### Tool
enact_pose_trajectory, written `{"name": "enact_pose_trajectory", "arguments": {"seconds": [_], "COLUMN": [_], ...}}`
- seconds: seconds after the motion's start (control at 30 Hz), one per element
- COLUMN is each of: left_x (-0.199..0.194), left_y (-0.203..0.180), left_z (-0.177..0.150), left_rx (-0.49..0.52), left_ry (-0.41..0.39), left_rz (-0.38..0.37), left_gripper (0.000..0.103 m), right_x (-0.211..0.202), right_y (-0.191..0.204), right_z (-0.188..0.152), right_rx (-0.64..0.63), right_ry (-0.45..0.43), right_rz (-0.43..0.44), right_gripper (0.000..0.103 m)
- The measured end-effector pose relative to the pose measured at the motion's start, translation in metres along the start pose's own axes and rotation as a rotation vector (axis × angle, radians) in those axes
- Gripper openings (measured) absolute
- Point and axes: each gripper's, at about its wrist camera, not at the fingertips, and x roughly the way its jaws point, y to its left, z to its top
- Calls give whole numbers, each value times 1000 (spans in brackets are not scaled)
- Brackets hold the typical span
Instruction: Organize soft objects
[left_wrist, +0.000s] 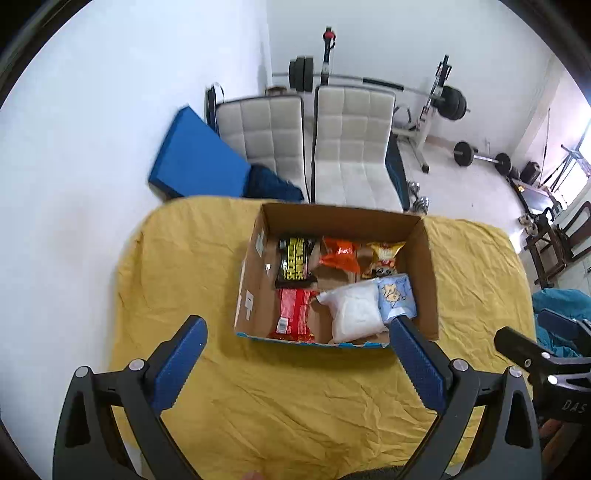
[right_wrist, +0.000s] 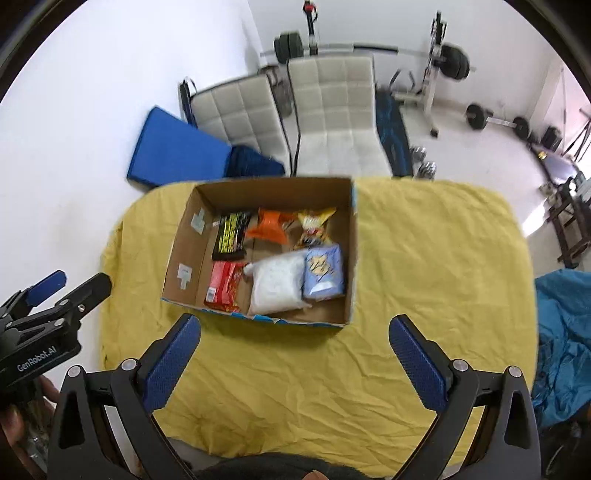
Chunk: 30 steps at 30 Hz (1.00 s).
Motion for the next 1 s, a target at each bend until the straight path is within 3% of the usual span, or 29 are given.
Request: {"name": "enact_pose_trajectory", "arguments": {"seconds": [0.33,1.0], "left_x": [-55,-67], "left_y": [-5,-13], "left_z": [-8,-27], "left_rx": [4,-4], "left_ry": [-87,-77], "left_rz": [2,4], "left_gripper": [101,101], "right_x": [-65,-79], "right_y": [-8,-4], "right_z": [-13,-20], "right_rx": [8,-8], "right_ry": [-104,-115], "right_rz": [-7,-25], "right_gripper": [103,103]}}
